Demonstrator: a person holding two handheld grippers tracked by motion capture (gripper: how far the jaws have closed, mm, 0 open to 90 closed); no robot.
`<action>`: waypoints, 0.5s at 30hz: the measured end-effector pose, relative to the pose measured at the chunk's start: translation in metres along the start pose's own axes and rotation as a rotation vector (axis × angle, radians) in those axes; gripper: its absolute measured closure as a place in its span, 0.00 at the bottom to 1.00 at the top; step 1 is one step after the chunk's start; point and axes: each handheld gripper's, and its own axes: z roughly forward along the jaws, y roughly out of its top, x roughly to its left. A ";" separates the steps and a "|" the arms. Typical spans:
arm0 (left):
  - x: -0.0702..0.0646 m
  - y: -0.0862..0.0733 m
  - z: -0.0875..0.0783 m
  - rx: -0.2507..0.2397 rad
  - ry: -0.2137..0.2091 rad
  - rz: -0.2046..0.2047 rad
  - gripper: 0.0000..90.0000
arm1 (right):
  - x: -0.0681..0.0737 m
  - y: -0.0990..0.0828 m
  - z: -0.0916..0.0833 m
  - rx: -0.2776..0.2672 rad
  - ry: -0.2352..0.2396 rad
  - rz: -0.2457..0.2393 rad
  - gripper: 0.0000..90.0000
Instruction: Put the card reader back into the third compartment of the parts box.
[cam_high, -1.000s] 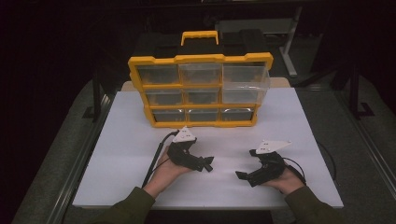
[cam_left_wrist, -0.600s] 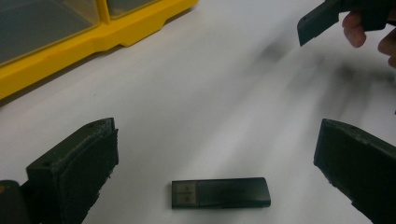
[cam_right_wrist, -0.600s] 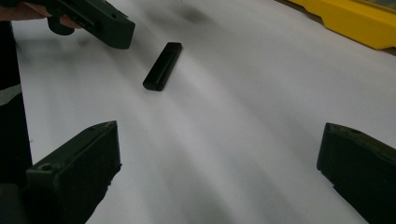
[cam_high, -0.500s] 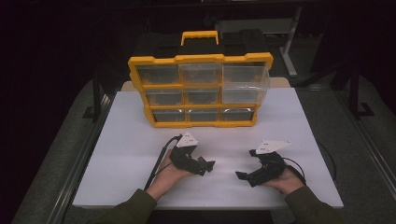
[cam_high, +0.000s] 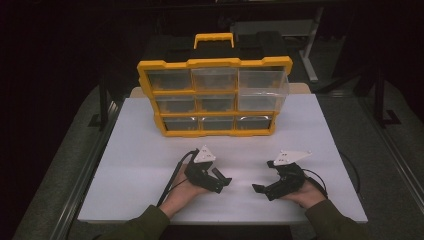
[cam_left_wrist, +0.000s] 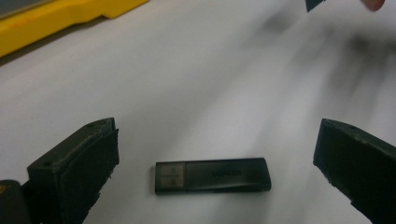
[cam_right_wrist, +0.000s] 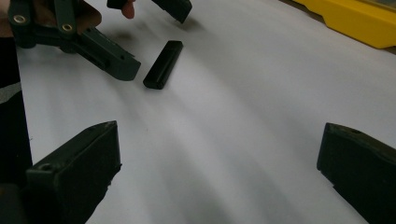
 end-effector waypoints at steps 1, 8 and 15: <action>0.000 0.000 0.001 0.004 0.001 0.000 0.00 | 0.000 0.000 0.000 0.000 0.000 -0.001 0.00; -0.003 -0.004 0.004 0.017 0.008 0.005 0.00 | 0.000 0.000 0.000 0.001 0.000 0.000 0.00; -0.005 -0.005 0.004 0.031 0.018 0.009 0.05 | 0.000 0.000 0.000 0.001 0.001 -0.001 0.00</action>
